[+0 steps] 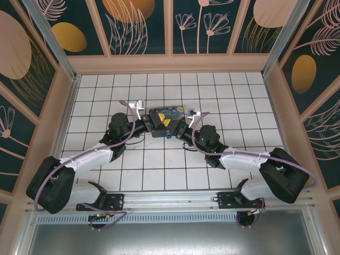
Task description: Unlock a padlock with a key
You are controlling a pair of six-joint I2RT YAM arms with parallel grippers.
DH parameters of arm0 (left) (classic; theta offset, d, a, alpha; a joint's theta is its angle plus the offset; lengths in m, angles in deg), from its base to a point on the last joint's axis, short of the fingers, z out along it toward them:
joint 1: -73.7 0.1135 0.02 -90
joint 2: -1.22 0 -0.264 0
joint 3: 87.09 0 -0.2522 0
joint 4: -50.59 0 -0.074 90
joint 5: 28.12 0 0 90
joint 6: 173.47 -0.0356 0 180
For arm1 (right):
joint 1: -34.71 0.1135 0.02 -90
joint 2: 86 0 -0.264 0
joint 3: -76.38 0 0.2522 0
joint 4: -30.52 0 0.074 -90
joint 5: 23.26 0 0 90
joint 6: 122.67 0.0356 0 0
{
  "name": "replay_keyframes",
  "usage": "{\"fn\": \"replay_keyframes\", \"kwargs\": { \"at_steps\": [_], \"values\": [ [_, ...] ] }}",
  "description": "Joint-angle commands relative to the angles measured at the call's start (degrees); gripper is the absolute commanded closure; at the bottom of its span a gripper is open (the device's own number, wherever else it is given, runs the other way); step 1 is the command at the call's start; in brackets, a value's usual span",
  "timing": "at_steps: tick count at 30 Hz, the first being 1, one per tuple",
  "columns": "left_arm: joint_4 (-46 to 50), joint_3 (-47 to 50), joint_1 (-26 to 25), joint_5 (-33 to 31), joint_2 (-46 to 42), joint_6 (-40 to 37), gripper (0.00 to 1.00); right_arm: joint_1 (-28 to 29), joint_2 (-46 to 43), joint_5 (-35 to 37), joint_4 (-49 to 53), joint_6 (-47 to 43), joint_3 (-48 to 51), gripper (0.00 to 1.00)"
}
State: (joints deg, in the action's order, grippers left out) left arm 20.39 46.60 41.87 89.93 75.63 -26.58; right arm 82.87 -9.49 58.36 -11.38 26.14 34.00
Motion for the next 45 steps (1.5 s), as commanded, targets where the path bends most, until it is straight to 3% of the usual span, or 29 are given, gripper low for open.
{"fn": "replay_keyframes", "kwargs": {
  "at_steps": [1, 21, 29, 39, 45],
  "values": [
    [-1.6, -0.9, 0.1, 0.9, -0.8, -0.6, 1.00, -0.8, -2.0, 1.1, -3.1, -1.5, 0.3, 0.69],
    [-2.4, -0.9, 0.1, 1.0, -1.3, 0.4, 1.00, 0.0, 6.6, -2.4, -12.9, 1.3, 0.4, 0.70],
    [-2.4, -0.8, 0.1, 0.9, -1.2, 0.3, 1.00, 0.5, 6.6, -2.3, -14.5, 1.7, 1.0, 0.83],
    [-2.4, -0.7, 0.2, 0.8, -1.4, 0.3, 1.00, 1.1, 7.9, -2.4, -16.2, 2.4, 1.0, 0.81],
    [-2.4, -0.7, 0.2, 0.7, -1.5, 0.2, 1.00, 1.1, 8.1, -2.2, -17.0, 2.6, 1.4, 0.74]
  ]
}}
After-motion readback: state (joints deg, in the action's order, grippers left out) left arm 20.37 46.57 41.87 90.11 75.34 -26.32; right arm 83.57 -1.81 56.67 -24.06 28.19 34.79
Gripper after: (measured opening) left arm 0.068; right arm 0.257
